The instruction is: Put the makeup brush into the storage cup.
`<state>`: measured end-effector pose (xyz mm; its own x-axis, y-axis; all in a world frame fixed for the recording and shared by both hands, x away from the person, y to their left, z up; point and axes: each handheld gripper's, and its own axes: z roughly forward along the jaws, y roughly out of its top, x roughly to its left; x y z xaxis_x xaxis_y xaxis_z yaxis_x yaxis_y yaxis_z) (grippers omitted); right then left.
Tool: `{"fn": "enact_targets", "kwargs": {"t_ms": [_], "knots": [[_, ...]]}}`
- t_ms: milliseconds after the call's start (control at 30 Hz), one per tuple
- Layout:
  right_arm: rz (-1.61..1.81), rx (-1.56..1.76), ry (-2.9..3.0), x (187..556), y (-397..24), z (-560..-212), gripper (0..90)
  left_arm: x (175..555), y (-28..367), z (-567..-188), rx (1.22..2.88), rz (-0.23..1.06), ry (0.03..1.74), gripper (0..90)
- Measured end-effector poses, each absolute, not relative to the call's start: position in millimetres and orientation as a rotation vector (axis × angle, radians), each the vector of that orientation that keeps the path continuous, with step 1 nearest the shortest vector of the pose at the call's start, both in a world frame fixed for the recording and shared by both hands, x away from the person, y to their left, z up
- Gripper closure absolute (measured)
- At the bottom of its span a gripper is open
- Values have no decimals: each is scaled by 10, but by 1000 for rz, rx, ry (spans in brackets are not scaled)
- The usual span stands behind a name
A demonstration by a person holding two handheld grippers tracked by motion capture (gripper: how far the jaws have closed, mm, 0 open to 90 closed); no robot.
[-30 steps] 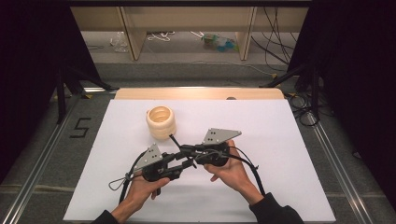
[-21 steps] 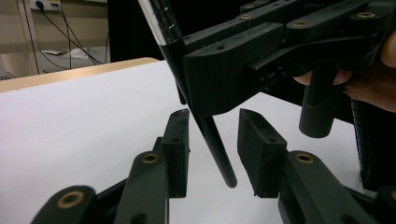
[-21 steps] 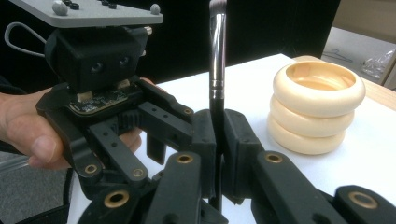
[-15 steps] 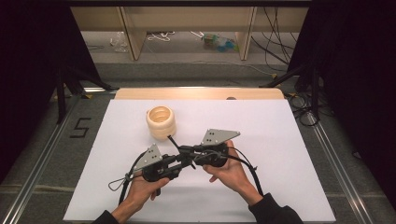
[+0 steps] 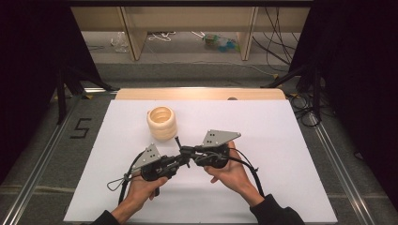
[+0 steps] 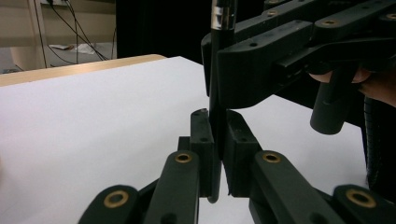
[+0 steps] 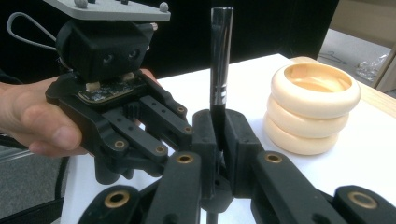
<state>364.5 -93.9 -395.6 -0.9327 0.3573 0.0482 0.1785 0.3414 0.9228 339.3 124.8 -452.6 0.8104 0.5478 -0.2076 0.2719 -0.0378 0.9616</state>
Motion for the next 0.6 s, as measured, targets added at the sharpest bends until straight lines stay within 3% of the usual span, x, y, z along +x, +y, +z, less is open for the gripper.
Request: {"fn": "enact_targets", "kwargs": {"t_ms": [100, 200, 367, 600], "knots": [[1640, 487, 2422, 3652, -938, -3956, 828, 3395, 1255, -4520, 1638, 261, 662, 838], [1616, 520, 2393, 3655, -956, -3927, 652, 3415, 1285, -4516, 1645, 270, 658, 837], [1616, 574, 2362, 3671, -1055, -3856, 548, 3452, 1363, -4515, 1638, 296, 693, 837], [1616, 592, 2324, 3683, -1171, -3823, 501, 3496, 1448, -4508, 1636, 332, 700, 837]]}}
